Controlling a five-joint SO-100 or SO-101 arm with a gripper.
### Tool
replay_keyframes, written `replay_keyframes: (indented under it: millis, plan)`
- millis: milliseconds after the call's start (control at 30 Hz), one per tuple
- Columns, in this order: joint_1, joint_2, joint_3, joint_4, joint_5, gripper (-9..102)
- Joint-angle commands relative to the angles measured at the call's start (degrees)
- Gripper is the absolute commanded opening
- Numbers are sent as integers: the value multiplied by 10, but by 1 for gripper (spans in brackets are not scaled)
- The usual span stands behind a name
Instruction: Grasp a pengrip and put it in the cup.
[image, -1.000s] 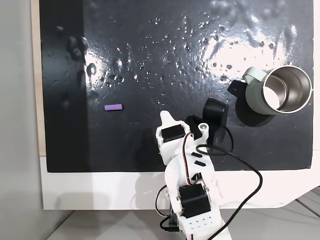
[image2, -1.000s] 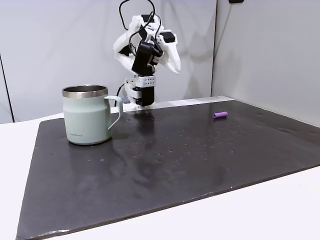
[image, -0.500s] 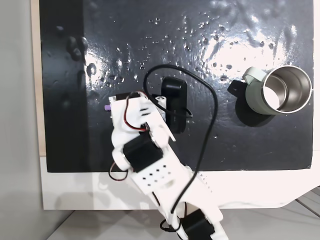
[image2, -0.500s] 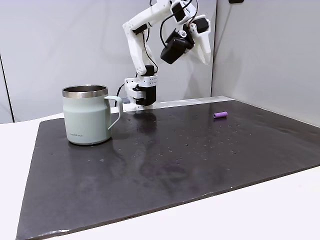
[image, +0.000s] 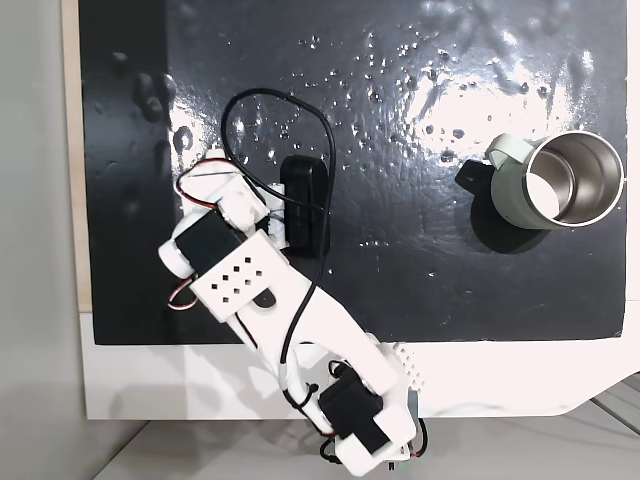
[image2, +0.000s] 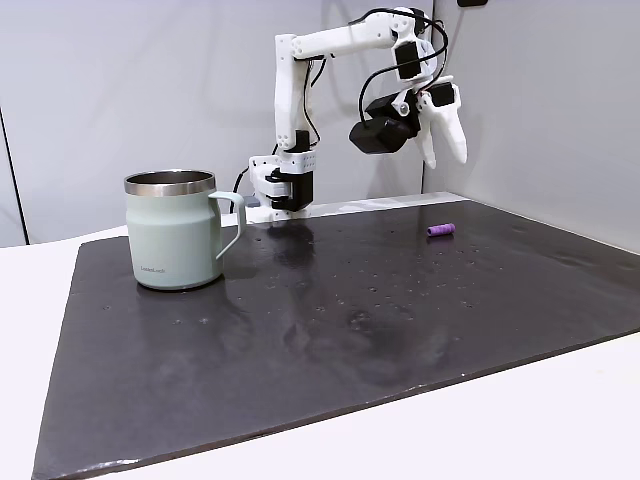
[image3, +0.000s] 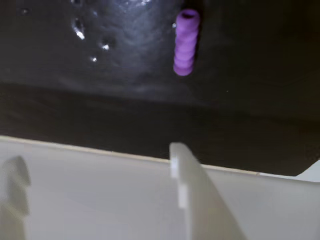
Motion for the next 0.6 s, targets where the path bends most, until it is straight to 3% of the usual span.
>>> replay_keyframes:
  millis: [0, 567]
  plan:
    - [-15, -15, 4, 4, 15, 29]
    - [-17, -190, -47, -4, 61, 27]
